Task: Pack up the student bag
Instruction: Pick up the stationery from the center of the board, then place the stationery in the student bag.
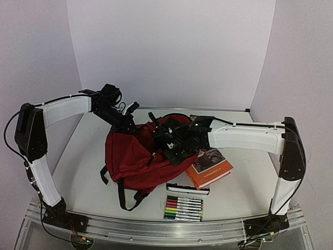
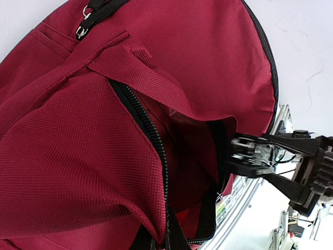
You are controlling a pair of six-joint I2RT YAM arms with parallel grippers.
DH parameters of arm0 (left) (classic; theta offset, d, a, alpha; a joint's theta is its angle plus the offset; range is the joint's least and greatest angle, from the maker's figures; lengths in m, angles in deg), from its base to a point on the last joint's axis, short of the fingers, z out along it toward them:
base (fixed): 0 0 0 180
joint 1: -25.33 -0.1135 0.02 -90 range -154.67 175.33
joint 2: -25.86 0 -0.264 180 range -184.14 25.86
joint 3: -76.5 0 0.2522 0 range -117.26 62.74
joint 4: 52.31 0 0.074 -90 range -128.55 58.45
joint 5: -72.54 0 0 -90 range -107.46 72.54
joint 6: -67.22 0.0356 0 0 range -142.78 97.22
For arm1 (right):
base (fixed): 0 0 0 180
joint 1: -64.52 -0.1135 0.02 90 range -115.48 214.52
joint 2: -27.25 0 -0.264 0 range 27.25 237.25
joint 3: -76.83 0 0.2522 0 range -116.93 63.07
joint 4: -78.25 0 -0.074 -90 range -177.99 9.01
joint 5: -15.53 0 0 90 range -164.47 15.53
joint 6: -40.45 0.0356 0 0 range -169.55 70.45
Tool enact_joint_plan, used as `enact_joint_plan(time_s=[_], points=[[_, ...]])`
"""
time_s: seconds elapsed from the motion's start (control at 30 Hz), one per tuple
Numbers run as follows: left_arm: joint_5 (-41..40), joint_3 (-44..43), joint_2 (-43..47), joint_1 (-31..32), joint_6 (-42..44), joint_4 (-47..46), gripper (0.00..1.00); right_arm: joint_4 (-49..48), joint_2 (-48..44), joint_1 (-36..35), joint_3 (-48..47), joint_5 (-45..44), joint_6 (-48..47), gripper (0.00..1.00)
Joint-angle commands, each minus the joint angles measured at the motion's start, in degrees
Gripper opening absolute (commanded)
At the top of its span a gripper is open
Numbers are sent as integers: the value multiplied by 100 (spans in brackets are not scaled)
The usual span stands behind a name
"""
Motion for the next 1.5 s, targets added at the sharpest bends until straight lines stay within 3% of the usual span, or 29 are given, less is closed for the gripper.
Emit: enact_joint_plan(time_s=[0.0,0.47,0.8,0.97,1.17,1.33,1.47], points=[[287,-251,178,55,52,-89,0,-291,419,294,-915,166,-739,0],[345,-286,234,55,50,-91,0,478,1997,642,-3068,1488,-1414,0],[438,-266,225,55,-14,-148,0,292,2571,644,-3986,1901,-895,0],[475,-267,227,54,-20,-151,0,-137,2704,645,-4133,1945,-579,0],[528,-245,213,55,-46,-184,0,-893,2646,644,-3687,2621,-304,0],[454,-251,197,55,-51,-179,0,-1234,2530,644,-3431,2965,-170,17],[215,-256,250,46,-40,-137,0,-1360,2218,644,-3218,3005,-192,42]])
